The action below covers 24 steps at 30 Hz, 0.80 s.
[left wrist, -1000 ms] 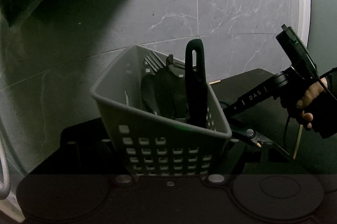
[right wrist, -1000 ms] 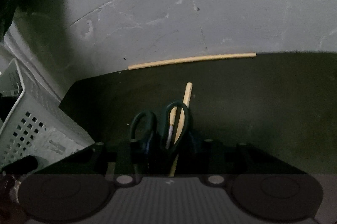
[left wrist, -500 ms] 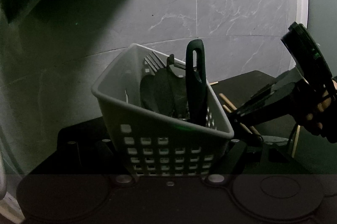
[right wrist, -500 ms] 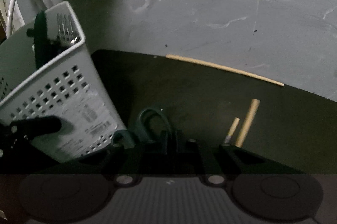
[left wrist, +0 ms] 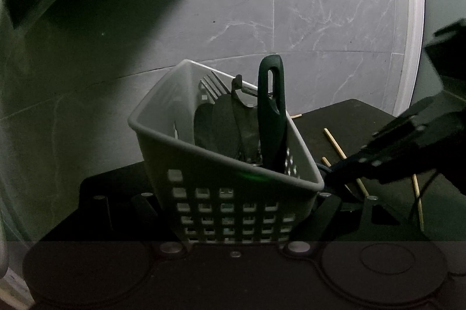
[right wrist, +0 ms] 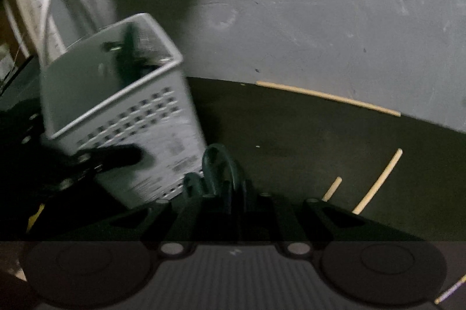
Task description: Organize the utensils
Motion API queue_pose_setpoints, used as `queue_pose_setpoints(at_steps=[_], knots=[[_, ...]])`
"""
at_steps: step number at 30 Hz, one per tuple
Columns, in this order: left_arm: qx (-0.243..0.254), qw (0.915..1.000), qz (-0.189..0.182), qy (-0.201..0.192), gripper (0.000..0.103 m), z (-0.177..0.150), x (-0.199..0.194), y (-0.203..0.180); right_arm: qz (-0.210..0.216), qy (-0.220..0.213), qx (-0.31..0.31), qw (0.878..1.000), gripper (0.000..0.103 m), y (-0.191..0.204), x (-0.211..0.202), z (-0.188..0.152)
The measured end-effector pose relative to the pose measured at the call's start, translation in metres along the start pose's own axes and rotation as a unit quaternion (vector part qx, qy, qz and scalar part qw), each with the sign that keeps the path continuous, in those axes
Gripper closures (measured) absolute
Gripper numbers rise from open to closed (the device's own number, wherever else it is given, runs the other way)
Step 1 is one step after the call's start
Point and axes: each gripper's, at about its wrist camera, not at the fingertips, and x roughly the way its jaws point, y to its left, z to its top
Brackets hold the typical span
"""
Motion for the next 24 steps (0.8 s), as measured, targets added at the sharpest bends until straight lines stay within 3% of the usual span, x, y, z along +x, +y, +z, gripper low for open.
queue_pose_setpoints(at_steps=[9, 18, 24], knots=[[0.001, 1.0, -0.004, -0.001, 0.025, -0.001, 0.001, 0.004, 0.014, -0.008, 0.002, 1.0, 0.094, 0.028, -0.012, -0.008], [0.005, 0.9999, -0.011, -0.003, 0.025, -0.001, 0.001, 0.009, 0.028, 0.015, 0.006, 0.999, 0.093, 0.032, 0.005, -0.001], [0.005, 0.9999, -0.015, -0.005, 0.026, -0.002, 0.0, 0.012, 0.008, 0.001, 0.05, 0.999, 0.094, 0.03, -0.006, 0.003]])
